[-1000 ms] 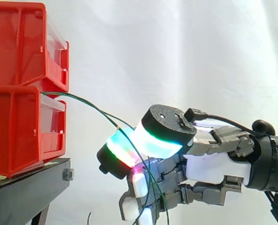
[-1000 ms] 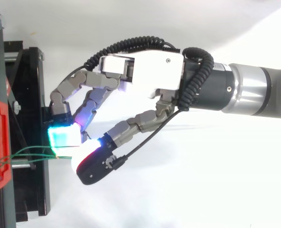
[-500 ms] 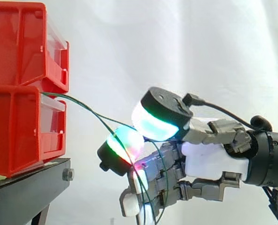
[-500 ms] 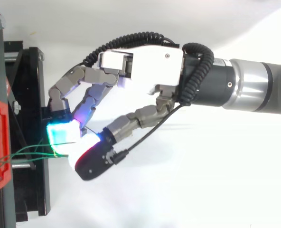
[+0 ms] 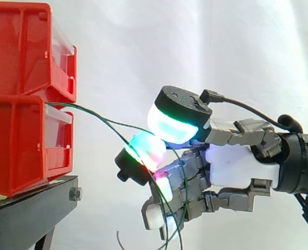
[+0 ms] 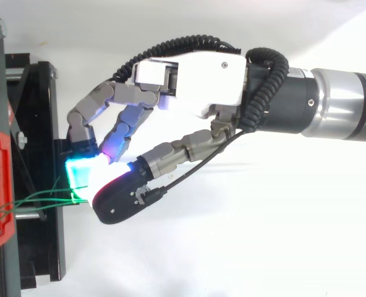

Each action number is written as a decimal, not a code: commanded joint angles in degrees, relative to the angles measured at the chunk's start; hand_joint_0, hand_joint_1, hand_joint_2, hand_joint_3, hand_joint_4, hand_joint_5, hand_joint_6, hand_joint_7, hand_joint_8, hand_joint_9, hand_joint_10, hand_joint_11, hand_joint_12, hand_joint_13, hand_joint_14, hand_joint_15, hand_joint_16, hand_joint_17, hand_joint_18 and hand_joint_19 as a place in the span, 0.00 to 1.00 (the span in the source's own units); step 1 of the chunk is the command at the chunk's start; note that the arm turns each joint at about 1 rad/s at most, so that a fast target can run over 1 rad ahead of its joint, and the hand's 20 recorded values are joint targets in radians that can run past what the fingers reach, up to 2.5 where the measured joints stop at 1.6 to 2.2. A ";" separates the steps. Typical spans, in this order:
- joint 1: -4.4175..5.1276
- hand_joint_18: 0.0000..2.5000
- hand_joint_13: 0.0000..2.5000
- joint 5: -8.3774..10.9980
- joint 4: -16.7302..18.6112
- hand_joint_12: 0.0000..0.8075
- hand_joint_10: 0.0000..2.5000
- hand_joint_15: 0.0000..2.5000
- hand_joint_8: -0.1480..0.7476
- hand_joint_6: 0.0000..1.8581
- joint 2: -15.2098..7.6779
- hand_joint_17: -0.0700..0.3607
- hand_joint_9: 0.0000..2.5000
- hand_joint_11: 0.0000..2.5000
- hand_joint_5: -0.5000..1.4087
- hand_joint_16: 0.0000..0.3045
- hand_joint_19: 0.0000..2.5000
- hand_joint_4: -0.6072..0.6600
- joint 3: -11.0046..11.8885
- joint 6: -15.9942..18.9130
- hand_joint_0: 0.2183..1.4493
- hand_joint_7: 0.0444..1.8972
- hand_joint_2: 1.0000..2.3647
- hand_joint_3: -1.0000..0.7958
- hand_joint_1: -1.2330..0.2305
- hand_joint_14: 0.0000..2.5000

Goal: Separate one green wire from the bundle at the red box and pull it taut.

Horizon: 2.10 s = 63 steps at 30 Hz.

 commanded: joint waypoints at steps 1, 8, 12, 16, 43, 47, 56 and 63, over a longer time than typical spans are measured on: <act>-0.01 0.33 0.37 0.09 -0.01 0.44 0.01 0.22 0.48 0.47 0.03 0.44 0.43 0.25 0.20 0.17 0.27 0.56 0.04 -0.24 0.30 0.57 0.02 0.43 0.34 0.01; -0.01 0.33 0.38 -0.08 -0.18 0.44 0.01 0.22 0.46 0.47 0.03 0.44 0.44 0.24 0.21 0.17 0.26 0.50 0.13 -0.24 0.31 0.59 0.02 0.47 0.32 0.01; -0.01 0.32 0.35 0.01 -1.24 0.43 0.01 0.20 0.45 0.47 0.12 0.43 0.43 0.22 0.21 0.17 0.26 0.48 0.13 0.11 0.31 0.59 0.02 0.48 0.31 0.01; -0.01 0.30 0.31 0.18 -5.81 0.43 0.01 0.17 0.44 0.47 1.08 0.43 0.41 0.20 0.21 0.17 0.24 0.47 0.13 0.02 0.31 0.59 0.02 0.49 0.30 0.01; 0.61 0.27 0.28 6.16 -17.06 0.43 0.01 0.16 0.44 0.47 17.78 0.43 0.41 0.19 0.21 0.17 0.24 0.47 -14.55 -0.15 0.30 0.59 0.02 0.50 0.30 0.01; 0.70 0.27 0.29 8.53 -13.28 0.44 0.01 0.16 0.44 0.47 18.57 0.43 0.41 0.19 0.21 0.17 0.24 0.47 -18.15 0.20 0.30 0.60 0.02 0.50 0.30 0.01; 1.22 0.27 0.29 8.88 -8.88 0.44 0.01 0.16 0.45 0.47 18.49 0.43 0.41 0.19 0.21 0.17 0.24 0.47 -18.77 -2.61 0.30 0.61 0.02 0.50 0.30 0.01; 1.22 0.27 0.29 8.88 -9.06 0.44 0.01 0.16 0.45 0.47 18.49 0.43 0.41 0.20 0.21 0.17 0.24 0.47 -18.77 -3.05 0.30 0.61 0.02 0.51 0.30 0.01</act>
